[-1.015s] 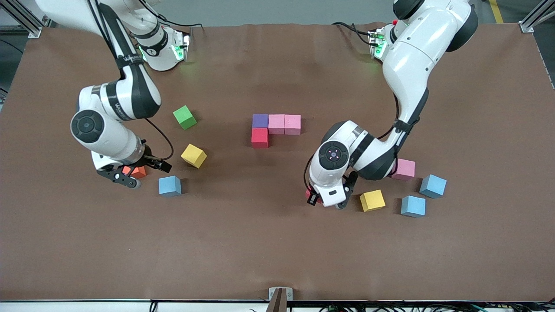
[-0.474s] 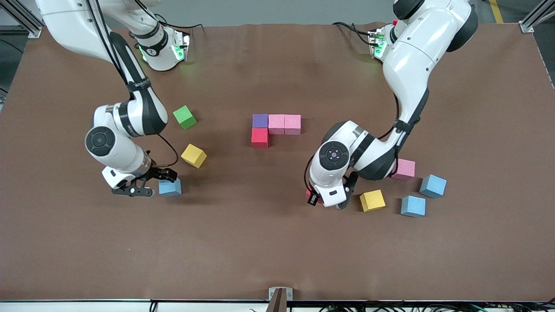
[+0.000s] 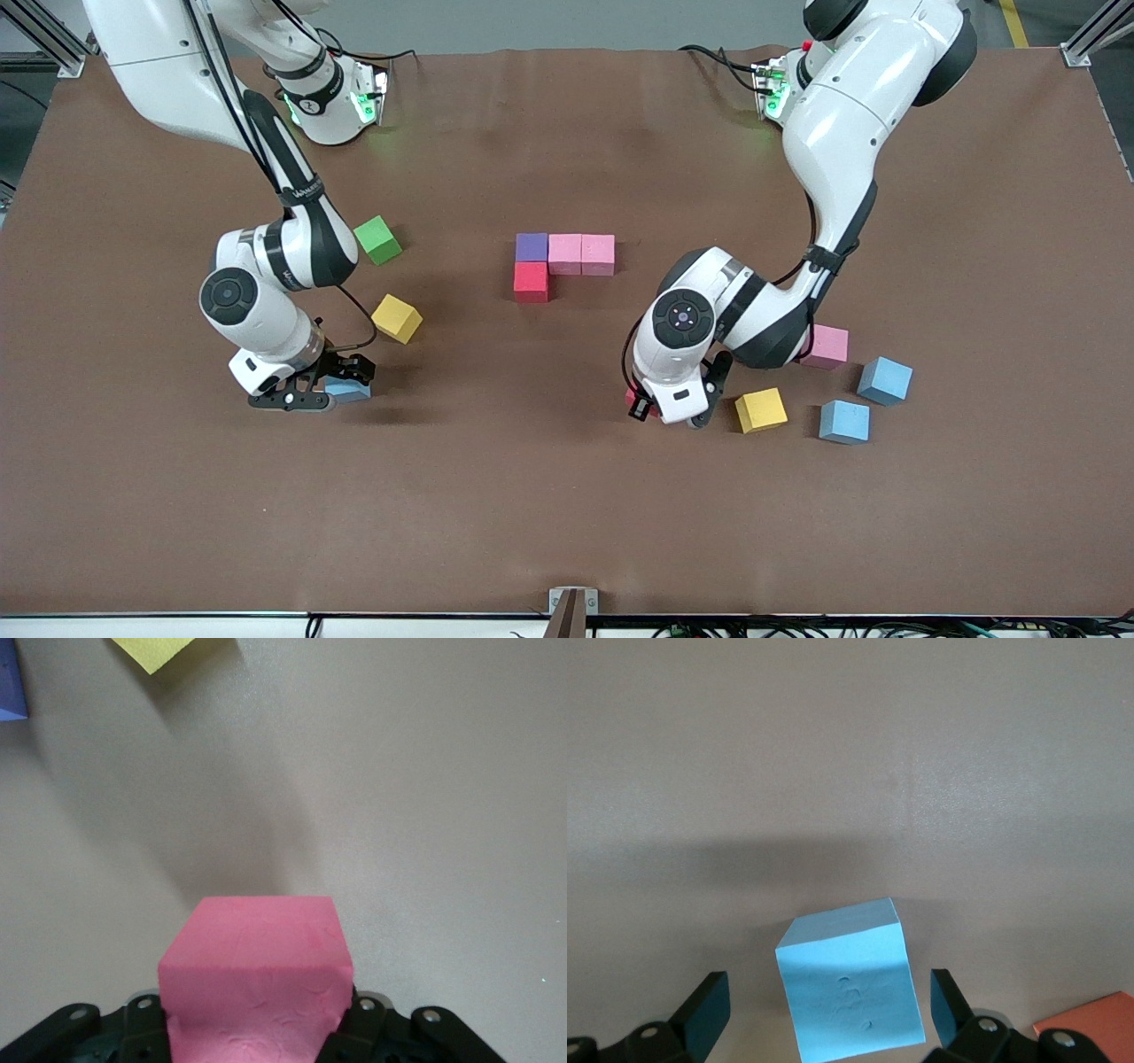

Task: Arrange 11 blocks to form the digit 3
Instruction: 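Lower the right gripper and grasp the blue block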

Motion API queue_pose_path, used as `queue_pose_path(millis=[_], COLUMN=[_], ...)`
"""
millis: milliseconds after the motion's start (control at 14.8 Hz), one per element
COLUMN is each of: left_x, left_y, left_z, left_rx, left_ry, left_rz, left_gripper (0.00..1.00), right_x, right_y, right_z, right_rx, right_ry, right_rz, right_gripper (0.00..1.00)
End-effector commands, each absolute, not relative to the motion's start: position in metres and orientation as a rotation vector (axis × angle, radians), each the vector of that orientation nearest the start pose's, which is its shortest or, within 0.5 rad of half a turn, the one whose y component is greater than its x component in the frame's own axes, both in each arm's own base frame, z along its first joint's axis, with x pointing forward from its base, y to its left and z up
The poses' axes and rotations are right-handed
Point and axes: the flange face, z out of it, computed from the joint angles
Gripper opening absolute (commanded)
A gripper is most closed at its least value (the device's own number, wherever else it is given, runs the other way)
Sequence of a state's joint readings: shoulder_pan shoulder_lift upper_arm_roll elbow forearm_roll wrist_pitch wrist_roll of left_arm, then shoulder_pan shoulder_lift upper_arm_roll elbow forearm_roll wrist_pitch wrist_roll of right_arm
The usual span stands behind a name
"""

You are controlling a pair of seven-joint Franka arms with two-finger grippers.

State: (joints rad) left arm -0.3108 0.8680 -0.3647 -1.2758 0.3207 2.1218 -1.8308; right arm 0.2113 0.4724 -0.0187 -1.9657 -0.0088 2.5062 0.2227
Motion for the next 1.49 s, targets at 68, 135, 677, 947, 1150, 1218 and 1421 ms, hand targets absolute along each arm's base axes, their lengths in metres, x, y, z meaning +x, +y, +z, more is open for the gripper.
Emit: queue_pose_path(millis=[68, 135, 677, 947, 1150, 1218, 1421], left_x=[0.636, 0.637, 0.638, 0.638, 0.638, 0.638, 0.637], left_y=[-0.399, -0.399, -0.397, -0.397, -0.397, -0.397, -0.398], left_z=[0.260, 0.260, 0.261, 0.262, 0.262, 0.262, 0.261], left_rx=[-2.701, -2.702, -2.700, -2.699, -2.699, -2.698, -2.699], left_ry=[-1.664, -1.666, -1.669, -1.667, -1.668, -1.669, -1.666], left_rz=[-0.054, -0.053, -0.058, -0.058, -0.058, -0.056, -0.055], left_gripper=[0.44, 0.44, 0.44, 0.44, 0.44, 0.44, 0.44], right_x=[0.604, 0.602, 0.597, 0.597, 0.597, 0.597, 0.597], right_y=[0.114, 0.113, 0.106, 0.106, 0.104, 0.102, 0.104], right_z=[0.230, 0.227, 0.214, 0.215, 0.216, 0.216, 0.216], right_rx=[-3.147, -3.146, -3.142, -3.140, -3.140, -3.141, -3.141], right_ry=[-0.046, -0.046, -0.026, -0.015, -0.020, -0.013, -0.010], right_rz=[-0.115, -0.122, -0.151, -0.152, -0.152, -0.150, -0.140], right_gripper=[1.00, 1.00, 1.00, 1.00, 0.91, 0.84, 0.69])
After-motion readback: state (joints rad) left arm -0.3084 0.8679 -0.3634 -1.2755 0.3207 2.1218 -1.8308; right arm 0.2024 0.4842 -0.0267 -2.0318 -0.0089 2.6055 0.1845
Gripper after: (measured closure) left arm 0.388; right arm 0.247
